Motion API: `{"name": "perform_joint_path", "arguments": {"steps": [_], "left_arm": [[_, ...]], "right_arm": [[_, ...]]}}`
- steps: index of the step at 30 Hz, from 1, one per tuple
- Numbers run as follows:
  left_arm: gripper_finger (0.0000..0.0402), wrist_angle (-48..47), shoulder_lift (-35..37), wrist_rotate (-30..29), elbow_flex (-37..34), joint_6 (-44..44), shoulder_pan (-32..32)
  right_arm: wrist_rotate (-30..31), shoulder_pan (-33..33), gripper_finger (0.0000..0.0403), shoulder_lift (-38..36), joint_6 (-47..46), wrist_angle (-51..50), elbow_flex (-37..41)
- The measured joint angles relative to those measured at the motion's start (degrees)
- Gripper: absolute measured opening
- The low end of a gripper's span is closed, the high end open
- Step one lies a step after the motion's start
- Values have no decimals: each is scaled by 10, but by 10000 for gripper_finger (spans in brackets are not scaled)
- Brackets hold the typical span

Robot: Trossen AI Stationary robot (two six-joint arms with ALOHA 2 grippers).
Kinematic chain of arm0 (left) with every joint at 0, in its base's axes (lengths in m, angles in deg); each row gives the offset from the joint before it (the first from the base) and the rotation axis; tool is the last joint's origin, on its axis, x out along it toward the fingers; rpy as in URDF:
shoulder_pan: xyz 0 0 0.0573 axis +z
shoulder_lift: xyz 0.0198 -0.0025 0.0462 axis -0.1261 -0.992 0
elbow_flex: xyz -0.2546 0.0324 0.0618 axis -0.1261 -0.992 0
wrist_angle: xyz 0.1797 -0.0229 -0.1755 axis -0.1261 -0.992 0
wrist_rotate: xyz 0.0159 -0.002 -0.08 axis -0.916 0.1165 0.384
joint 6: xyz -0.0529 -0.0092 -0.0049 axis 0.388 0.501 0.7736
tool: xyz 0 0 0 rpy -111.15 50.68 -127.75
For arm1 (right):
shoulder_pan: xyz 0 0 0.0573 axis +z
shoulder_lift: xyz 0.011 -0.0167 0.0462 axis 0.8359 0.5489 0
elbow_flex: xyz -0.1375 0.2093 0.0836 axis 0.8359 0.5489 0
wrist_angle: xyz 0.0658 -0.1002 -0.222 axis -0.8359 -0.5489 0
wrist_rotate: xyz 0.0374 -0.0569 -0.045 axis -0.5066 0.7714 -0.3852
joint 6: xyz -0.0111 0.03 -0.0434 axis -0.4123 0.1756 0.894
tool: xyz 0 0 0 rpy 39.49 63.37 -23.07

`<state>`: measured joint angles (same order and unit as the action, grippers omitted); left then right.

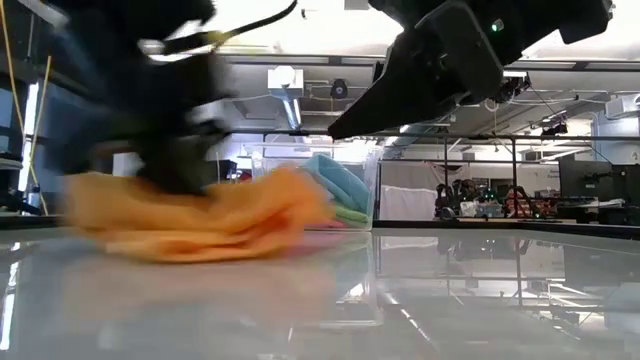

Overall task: Sort towels by color in basket
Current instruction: Put the orange microfiber cloth into the bin

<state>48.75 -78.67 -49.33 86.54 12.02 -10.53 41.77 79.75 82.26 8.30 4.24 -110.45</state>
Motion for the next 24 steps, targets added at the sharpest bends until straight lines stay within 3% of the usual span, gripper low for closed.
{"name": "perform_joint_path", "arguments": {"steps": [3, 7, 13, 24], "left_arm": [[1, 133, -20, 61, 0, -122, 48], [1, 210, -39, 119, 0, -203, 80], [27, 202, -37, 139, 0, -202, 96], [117, 242, -33, 134, -1, -222, 101]], "right_arm": [[0, -2, 206, 0, -31, -20, 0], [0, 1, 206, 0, -36, -21, 0], [42, -14, 206, 4, -8, -3, -1], [2, -60, 206, 97, 15, 92, -1]]}}
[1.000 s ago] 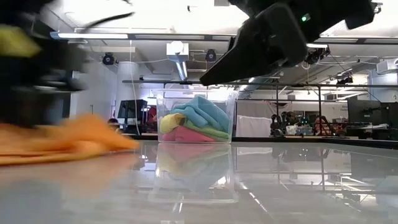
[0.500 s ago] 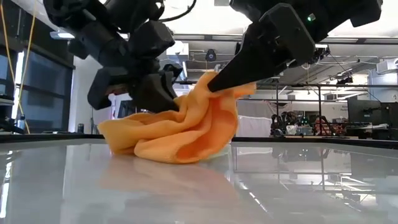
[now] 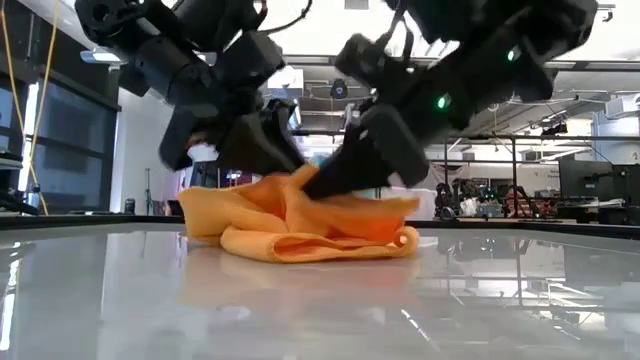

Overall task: Sort towels by color in basket
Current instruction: Put the orange microfiber cloth into the bin

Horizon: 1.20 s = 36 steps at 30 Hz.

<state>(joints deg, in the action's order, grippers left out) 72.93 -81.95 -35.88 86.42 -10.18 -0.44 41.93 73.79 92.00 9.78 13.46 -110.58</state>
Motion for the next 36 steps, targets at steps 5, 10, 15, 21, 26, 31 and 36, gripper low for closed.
{"name": "perform_joint_path", "arguments": {"steps": [5, 10, 15, 21, 26, 31, 36], "left_arm": [[135, 7, 22, -14, 3, 12, -8], [138, -37, 90, -178, 4, 16, -45], [138, -169, 165, -400, 3, 60, -98], [138, -371, 242, -456, 3, 219, -159], [138, -392, 263, -466, -24, 287, -190], [138, -344, 258, -482, -62, 289, -199], [138, -311, 259, -482, -81, 293, -202]], "right_arm": [[-16, -14, 168, 26, -53, -17, 0], [-67, -23, 76, 48, -97, -22, -2], [-66, -13, 15, 13, -88, -61, 1], [11, 48, 9, -138, -85, -156, -4], [53, 131, 12, -263, -109, -364, -83], [54, 218, 6, -308, -275, -682, -255], [-6, 289, 7, -311, -547, -914, -404]]}}
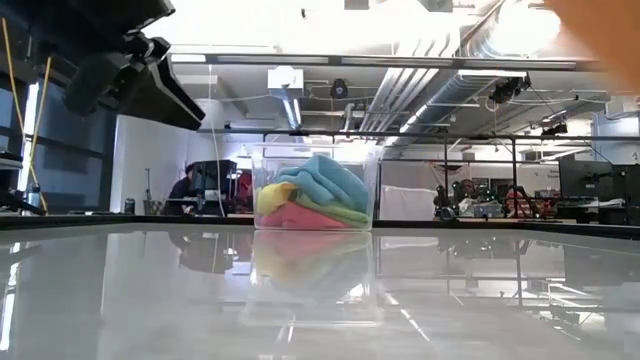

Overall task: Sort towels by color in basket
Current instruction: Put the orange microfiber cloth into the bin

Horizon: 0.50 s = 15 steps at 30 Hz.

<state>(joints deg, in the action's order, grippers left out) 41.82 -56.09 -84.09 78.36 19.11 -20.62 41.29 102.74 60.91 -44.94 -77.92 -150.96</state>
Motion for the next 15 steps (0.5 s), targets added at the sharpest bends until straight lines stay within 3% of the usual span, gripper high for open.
{"name": "perform_joint_path", "arguments": {"steps": [3, 8, 15], "left_arm": [[138, 13, 0, 0, -5, -1, -4], [138, 31, 0, -2, -5, -30, -5], [138, 94, 0, -2, -5, -94, -5]], "right_arm": [[33, 34, 5, 1, -47, -47, -35], [102, 40, 5, 1, -2, -73, -46], [106, -79, 5, -16, 130, -99, -46]]}}
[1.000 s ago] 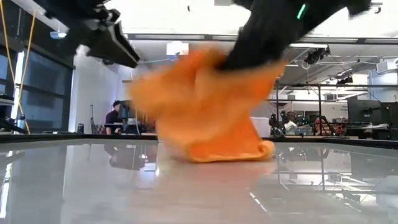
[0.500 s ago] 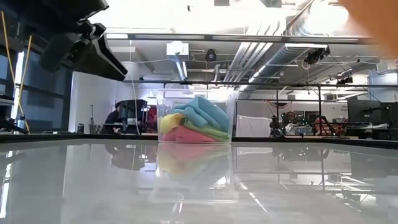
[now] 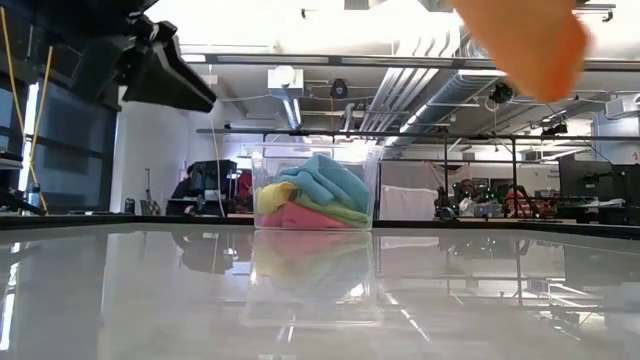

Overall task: Sort towels by color in basket
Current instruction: Put the orange microfiber cloth into the bin

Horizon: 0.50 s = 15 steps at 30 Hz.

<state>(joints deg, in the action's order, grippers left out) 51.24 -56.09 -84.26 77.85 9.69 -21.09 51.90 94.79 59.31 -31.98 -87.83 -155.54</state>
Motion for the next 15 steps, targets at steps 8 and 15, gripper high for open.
{"name": "perform_joint_path", "arguments": {"steps": [8, 15], "left_arm": [[138, 52, 0, 7, 0, -28, 3], [138, 47, 0, 30, 0, -12, 6]], "right_arm": [[-97, -314, 4, -14, 368, 242, 0], [-395, -574, 4, 87, 476, 467, 1]]}}
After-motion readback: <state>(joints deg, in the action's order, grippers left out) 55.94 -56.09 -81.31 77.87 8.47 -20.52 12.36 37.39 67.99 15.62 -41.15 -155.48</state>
